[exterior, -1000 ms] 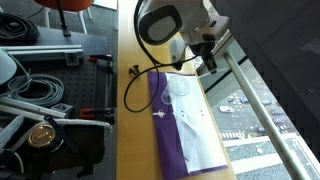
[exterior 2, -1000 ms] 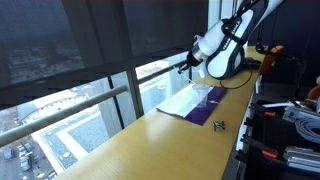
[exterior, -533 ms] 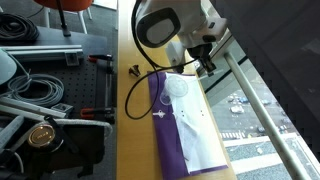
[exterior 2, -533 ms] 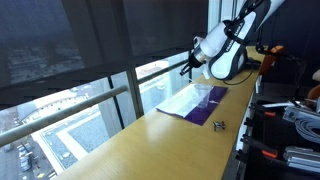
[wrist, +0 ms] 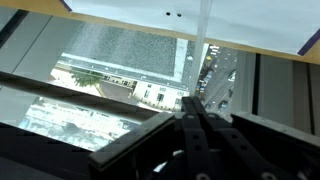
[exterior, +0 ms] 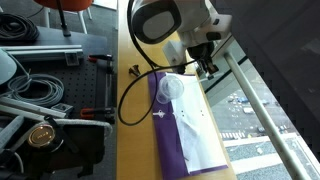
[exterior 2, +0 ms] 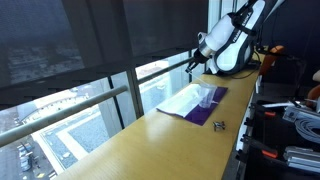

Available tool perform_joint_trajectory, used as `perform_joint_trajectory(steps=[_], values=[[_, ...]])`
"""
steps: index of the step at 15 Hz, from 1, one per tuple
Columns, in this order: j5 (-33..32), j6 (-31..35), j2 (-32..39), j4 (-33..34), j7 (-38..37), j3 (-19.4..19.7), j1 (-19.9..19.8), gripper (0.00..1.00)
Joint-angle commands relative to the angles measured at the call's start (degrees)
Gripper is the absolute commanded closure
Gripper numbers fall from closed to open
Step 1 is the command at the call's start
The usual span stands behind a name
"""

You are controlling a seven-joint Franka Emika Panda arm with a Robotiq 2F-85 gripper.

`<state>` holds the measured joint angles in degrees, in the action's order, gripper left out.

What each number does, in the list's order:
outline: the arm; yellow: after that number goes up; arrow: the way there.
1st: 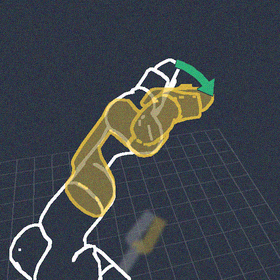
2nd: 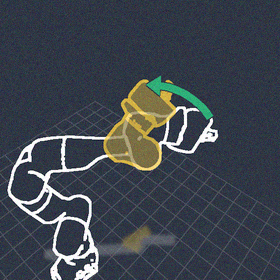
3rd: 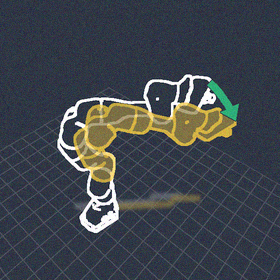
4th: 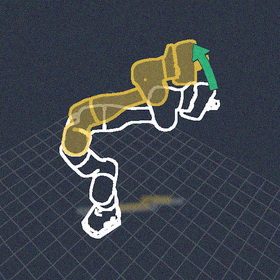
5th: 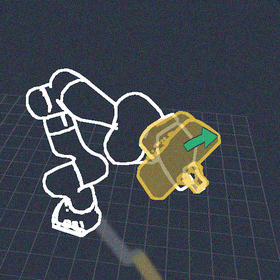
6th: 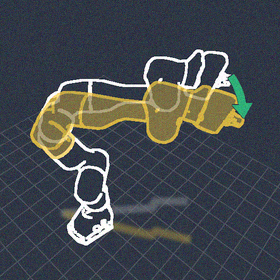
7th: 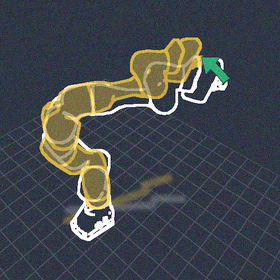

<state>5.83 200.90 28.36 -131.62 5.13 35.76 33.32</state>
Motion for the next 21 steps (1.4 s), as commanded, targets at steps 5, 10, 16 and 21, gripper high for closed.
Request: perform_joint_trajectory(steps=[5,10,16,21], values=[[0.24,4.67,-3.33,-3.29,3.82,3.71,3.63,1.00],[16.23,2.38,3.49,-3.20,6.67,18.64,19.05,1.00],[30.52,0.83,7.35,-7.64,2.14,26.71,29.80,1.00],[23.53,8.01,7.06,-8.35,4.67,22.17,29.07,1.00]])
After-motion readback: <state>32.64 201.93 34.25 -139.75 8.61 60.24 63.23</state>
